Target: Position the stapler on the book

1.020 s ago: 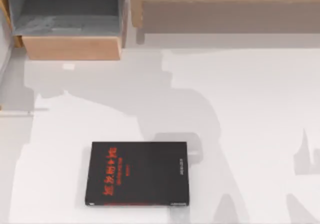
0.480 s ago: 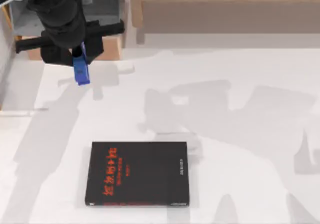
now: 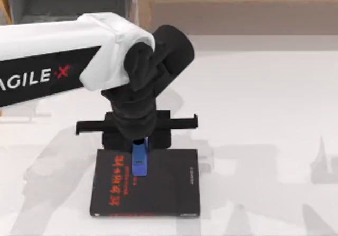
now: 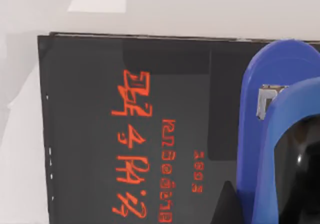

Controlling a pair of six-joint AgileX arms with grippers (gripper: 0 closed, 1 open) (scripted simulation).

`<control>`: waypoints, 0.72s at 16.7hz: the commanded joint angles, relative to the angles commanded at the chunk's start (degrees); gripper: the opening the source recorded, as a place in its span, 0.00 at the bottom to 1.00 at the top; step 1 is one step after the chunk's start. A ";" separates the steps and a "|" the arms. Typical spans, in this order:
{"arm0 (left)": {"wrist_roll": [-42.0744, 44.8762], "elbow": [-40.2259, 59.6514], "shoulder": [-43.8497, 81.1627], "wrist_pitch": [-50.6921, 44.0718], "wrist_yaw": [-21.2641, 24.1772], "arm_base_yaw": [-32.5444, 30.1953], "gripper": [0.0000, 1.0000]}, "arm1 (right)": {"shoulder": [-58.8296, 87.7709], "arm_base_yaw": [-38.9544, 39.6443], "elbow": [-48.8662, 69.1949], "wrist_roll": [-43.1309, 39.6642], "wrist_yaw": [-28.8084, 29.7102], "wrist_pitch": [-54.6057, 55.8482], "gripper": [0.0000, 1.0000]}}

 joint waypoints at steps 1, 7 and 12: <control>-0.80 -1.33 -0.35 0.22 -0.06 -1.43 0.00 | 0.00 0.00 0.00 0.00 0.00 0.00 1.00; -1.72 -2.94 -0.77 0.48 -0.13 -3.13 0.00 | 0.00 0.00 0.00 0.00 0.00 0.00 1.00; -1.43 -4.84 0.68 3.73 -0.09 -2.82 0.00 | 0.00 0.00 0.00 0.00 0.00 0.00 1.00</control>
